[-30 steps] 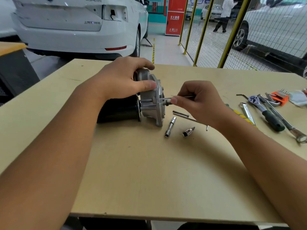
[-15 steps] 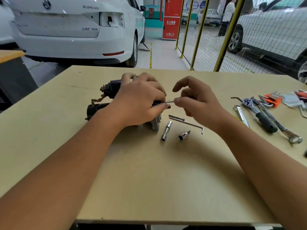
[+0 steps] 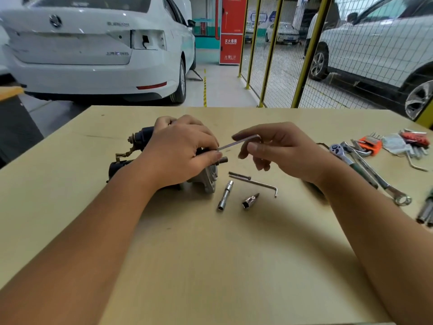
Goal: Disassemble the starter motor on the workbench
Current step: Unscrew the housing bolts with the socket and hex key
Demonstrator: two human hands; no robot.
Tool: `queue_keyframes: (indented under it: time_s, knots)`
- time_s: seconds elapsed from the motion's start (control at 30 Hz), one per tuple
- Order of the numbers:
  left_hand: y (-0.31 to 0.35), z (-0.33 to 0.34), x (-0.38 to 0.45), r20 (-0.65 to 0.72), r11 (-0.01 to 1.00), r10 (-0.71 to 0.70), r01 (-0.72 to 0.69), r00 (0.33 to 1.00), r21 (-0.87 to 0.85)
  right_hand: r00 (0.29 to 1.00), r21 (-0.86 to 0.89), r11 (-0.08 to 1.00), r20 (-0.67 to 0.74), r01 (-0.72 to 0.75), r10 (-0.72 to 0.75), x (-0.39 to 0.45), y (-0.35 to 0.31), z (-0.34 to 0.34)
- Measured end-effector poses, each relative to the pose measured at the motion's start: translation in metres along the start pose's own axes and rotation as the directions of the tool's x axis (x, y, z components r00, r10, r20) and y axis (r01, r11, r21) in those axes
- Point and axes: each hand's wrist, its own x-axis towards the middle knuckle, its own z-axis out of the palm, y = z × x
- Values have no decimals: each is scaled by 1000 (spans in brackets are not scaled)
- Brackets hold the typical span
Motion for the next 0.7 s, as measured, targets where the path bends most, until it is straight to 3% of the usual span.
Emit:
queue_keyframes:
  time_s: [0.13,0.23,0.37,0.47,0.7]
  knots:
    - [0,-2,-1,26,1000,6,-6,1000,-19,999,-244,968,11,53,-52,2,0,0]
    - [1,-1,0,34,1000,11,-11,999,-8,999,-390,921,-42,-1,-16,4,5,4]
    - [3,1,0,-7,1000,2,-2,1000,9,967,-118,969,-162,-217,197,4,7,6]
    - [1,2,0,-32,1000,-4,4,999,6,952,130,960,-152,-247,266,4,7,-2]
    - [2,5,-1,-33,1000,-26,26,999,-5,963,-43,991,-243,-130,116,4,13,6]
